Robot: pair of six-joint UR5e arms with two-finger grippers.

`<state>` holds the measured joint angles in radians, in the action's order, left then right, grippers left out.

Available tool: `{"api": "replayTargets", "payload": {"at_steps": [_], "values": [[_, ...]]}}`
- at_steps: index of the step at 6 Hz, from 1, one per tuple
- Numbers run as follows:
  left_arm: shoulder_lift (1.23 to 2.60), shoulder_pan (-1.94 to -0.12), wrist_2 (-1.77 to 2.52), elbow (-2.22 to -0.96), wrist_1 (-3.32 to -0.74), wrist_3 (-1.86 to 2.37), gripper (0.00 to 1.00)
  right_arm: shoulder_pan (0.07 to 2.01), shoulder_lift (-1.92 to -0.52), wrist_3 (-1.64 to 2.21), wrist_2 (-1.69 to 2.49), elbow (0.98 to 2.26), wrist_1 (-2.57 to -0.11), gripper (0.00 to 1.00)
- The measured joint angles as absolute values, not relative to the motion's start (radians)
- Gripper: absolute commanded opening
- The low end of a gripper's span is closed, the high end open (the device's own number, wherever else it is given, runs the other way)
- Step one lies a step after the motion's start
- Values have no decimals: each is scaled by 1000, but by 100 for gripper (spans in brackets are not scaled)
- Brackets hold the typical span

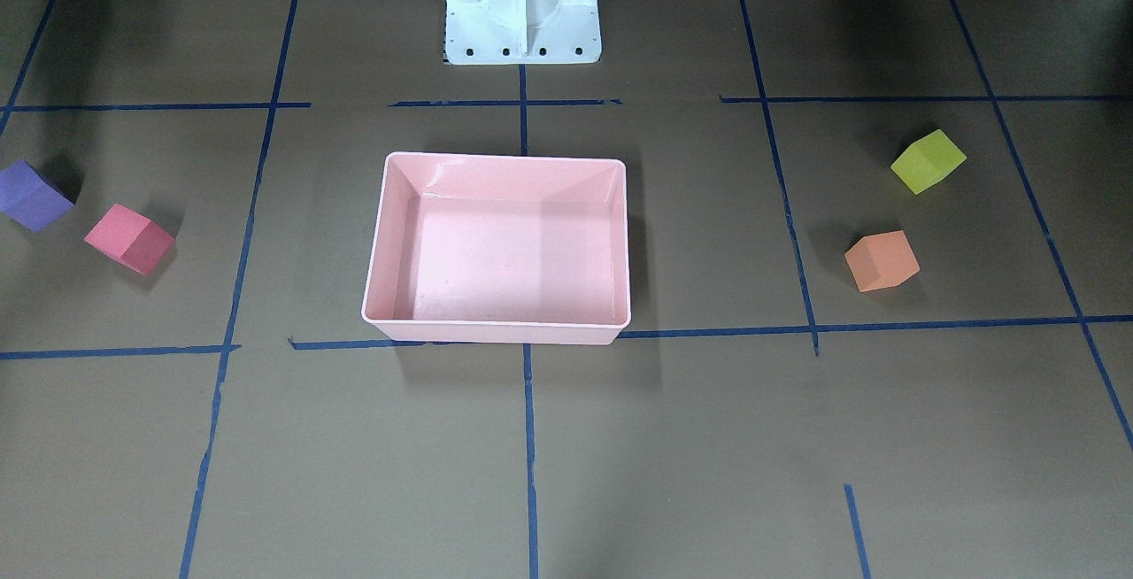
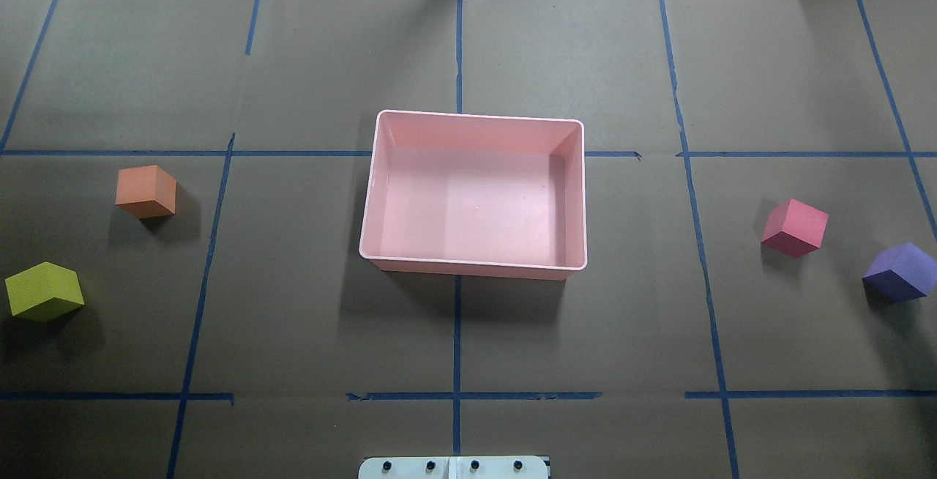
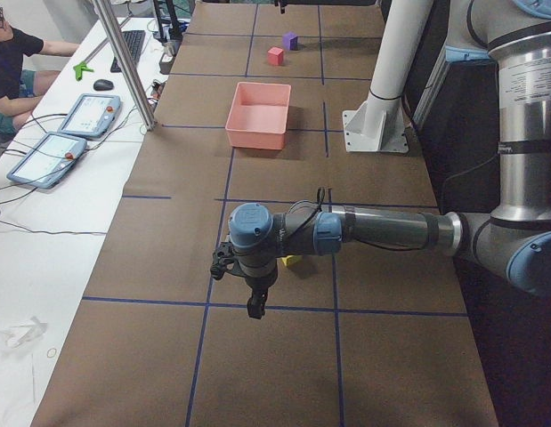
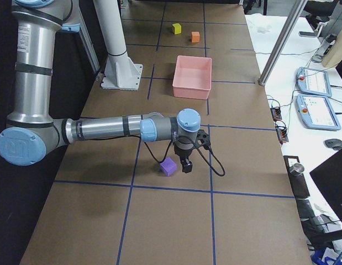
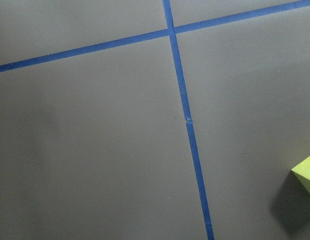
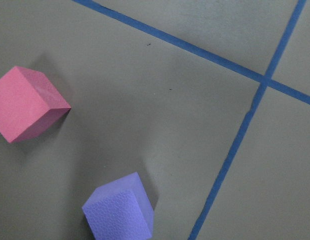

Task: Place blocks into pink bin with both arms
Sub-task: 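Move the right gripper down toward the purple cube, then close the right gripper on the purple cube and lift it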

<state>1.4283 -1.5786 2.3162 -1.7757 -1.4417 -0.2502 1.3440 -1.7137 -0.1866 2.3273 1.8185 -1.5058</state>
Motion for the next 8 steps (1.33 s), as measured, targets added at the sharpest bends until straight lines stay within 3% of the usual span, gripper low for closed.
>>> {"api": "replayTargets", "payload": {"at_steps": [3, 7, 8], "values": [[1424, -1578, 2317, -1778, -1440, -250, 100, 1178, -1757, -180, 2262, 1796, -1346, 100], [1424, -1578, 2317, -1778, -1441, -250, 100, 1051, -1771, -181, 2209, 1727, -1321, 97], [1424, -1578, 2317, -1778, -1442, -250, 100, 1036, -1769, -181, 2193, 1717, -1321, 64]]}}
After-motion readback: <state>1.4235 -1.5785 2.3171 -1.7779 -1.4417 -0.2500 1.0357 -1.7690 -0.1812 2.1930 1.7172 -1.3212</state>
